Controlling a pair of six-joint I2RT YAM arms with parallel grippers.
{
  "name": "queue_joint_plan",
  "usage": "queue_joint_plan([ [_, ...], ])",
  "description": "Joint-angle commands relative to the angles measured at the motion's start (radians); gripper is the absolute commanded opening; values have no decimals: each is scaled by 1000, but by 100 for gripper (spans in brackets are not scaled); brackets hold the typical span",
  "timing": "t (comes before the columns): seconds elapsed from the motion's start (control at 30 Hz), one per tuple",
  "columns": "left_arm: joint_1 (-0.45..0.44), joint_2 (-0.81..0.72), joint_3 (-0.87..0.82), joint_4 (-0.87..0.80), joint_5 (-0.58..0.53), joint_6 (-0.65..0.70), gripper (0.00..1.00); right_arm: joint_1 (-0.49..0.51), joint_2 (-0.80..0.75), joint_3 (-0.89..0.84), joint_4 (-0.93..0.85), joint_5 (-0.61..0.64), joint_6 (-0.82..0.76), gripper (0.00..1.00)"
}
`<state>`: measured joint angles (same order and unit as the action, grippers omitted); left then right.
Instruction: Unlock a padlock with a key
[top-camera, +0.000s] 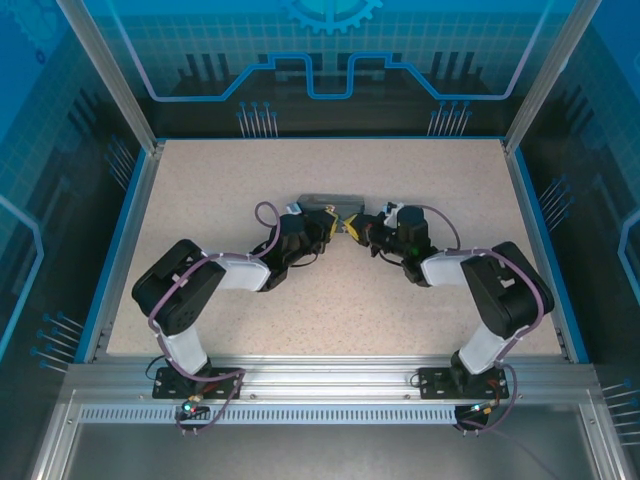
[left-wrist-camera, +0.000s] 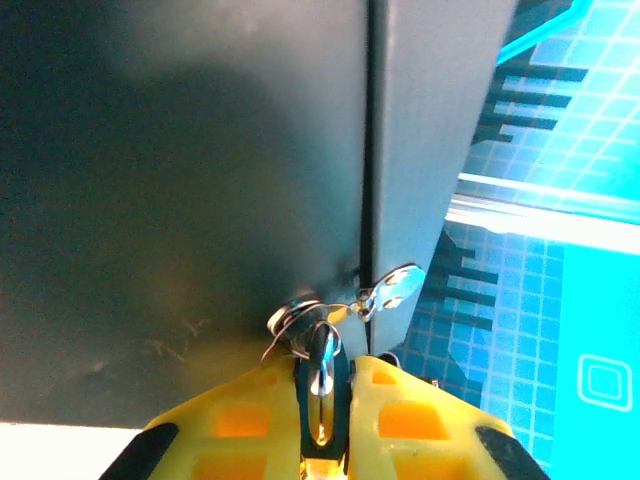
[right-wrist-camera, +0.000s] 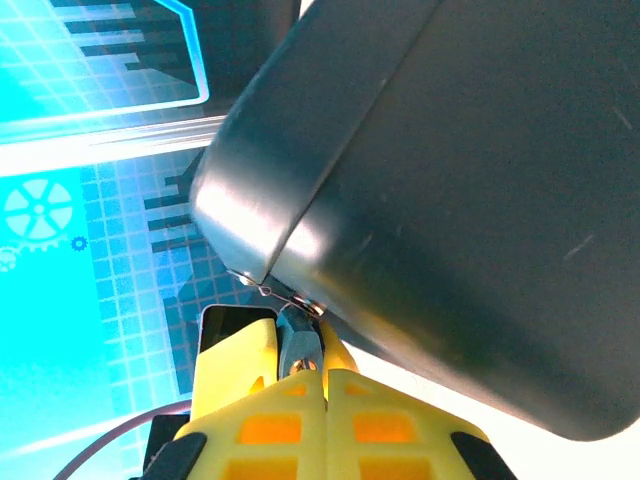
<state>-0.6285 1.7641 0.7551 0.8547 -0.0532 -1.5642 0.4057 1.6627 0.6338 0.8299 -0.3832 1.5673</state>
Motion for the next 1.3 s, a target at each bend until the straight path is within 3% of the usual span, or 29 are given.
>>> queue_joint_plan([
  [0.0,-54,-57,-9,107,145,24,0,-13,-48,-18,-31,-36,-55,0],
  [0.57,-52,-83,-57,143,131,29,0,-26,-184,-100,-173,0,-122,0],
  [1.27,-54,-46,-73,213,115,26,0,-42,-237,-158,-128,14,-21,0],
])
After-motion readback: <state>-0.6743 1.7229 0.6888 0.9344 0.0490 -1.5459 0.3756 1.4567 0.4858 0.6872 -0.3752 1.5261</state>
